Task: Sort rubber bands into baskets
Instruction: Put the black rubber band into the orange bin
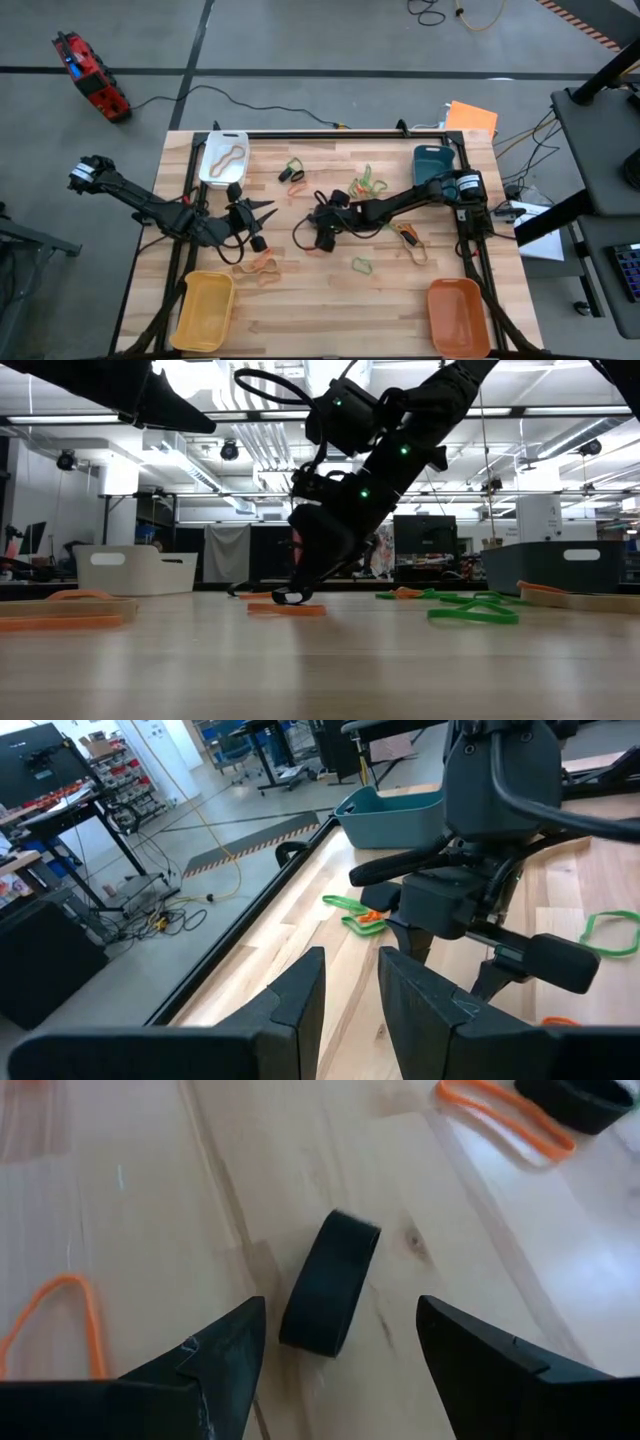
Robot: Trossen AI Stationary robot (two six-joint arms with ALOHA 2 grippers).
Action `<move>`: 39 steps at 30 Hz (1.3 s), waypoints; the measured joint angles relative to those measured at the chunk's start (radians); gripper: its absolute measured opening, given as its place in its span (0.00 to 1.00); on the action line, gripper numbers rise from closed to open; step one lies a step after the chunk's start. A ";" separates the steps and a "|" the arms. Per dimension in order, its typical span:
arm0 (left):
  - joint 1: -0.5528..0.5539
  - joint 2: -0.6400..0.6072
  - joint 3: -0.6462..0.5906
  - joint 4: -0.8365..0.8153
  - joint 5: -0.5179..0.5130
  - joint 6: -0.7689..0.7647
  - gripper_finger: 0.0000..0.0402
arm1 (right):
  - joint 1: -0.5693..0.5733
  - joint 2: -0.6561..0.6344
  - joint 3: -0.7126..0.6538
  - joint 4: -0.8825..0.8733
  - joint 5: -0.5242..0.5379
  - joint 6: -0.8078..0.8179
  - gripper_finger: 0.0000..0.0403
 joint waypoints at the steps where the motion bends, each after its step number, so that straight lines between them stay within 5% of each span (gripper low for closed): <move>1: 0.000 0.000 0.000 0.000 0.000 0.000 0.20 | 0.000 0.000 -0.004 0.004 -0.001 0.002 0.62; 39: 0.000 0.000 0.000 -0.001 0.000 0.000 0.20 | -0.003 0.057 -0.048 0.183 -0.053 -0.017 0.39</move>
